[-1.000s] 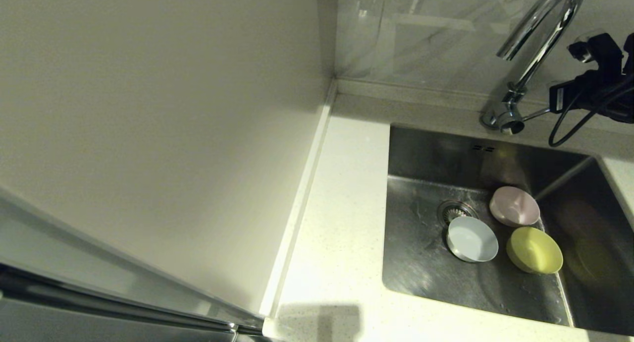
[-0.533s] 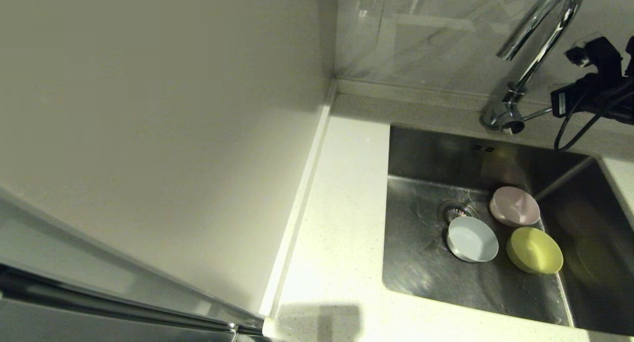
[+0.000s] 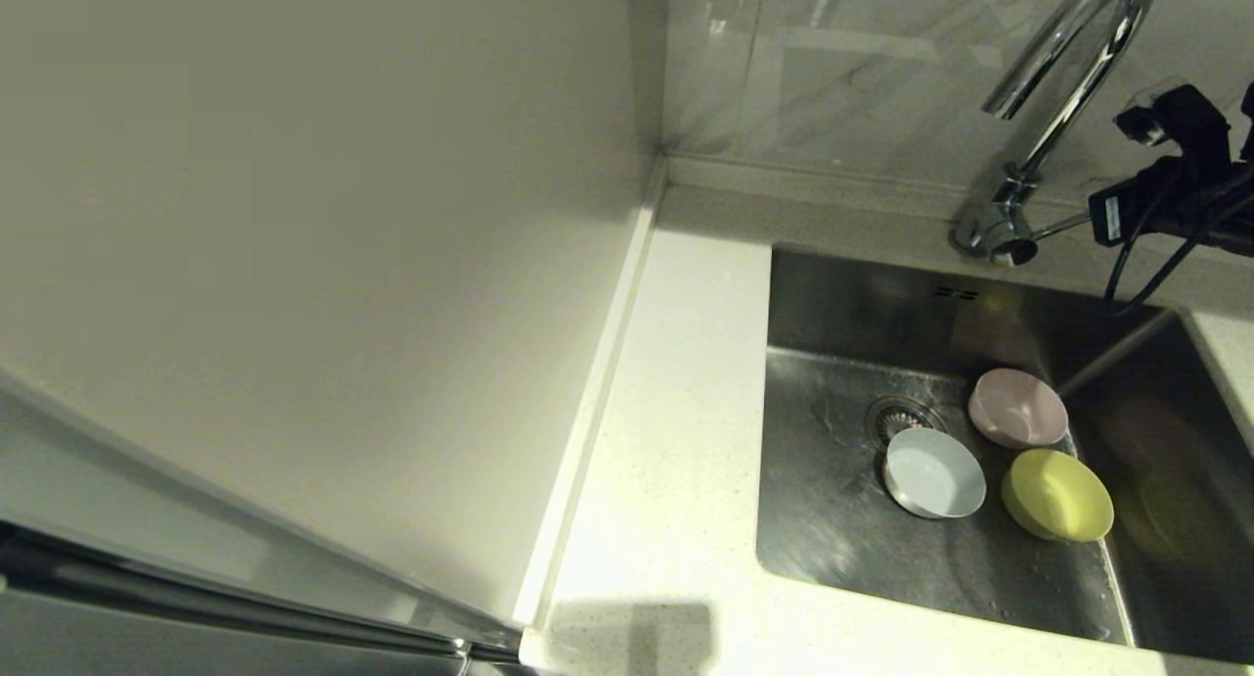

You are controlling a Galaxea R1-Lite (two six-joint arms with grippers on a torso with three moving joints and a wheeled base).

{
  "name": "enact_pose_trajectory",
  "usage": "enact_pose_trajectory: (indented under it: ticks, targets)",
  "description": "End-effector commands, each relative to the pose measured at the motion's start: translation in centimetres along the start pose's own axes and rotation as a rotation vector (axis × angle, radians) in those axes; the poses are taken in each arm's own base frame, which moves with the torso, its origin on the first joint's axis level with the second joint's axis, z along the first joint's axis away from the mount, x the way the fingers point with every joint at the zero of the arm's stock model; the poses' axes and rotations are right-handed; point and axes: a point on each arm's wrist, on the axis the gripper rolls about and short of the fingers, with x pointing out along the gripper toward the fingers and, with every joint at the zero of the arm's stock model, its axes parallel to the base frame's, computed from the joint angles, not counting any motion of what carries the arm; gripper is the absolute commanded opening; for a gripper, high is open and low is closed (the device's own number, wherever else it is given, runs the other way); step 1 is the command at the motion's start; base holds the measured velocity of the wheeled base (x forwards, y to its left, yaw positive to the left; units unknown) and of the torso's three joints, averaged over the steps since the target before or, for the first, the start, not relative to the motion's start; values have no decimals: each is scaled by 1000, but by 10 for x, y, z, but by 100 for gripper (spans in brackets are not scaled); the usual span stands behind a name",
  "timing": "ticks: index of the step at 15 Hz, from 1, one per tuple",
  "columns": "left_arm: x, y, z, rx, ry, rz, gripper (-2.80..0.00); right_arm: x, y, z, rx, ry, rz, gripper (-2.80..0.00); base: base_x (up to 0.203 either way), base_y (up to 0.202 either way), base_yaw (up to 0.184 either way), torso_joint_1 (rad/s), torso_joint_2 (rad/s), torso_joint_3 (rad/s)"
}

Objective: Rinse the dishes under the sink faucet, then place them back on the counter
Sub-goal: Turn on the faucet

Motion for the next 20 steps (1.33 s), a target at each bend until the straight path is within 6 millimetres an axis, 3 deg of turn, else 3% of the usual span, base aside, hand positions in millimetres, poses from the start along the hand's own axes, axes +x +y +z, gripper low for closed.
enact_pose_trajectory:
  ticks: [1, 9, 20]
  targets:
    - [0, 0, -1, 0, 3, 0, -280, -4, -2, 3, -16, -6, -3, -280, 0, 0, 0, 0, 0, 0]
    - [0, 0, -1, 0, 3, 0, -280, -13, -6, -12, -108, 66, 30, -280, 0, 0, 0, 0, 0, 0]
    - [0, 0, -1, 0, 3, 0, -280, -26, -15, -11, -146, 81, 71, -280, 0, 0, 0, 0, 0, 0]
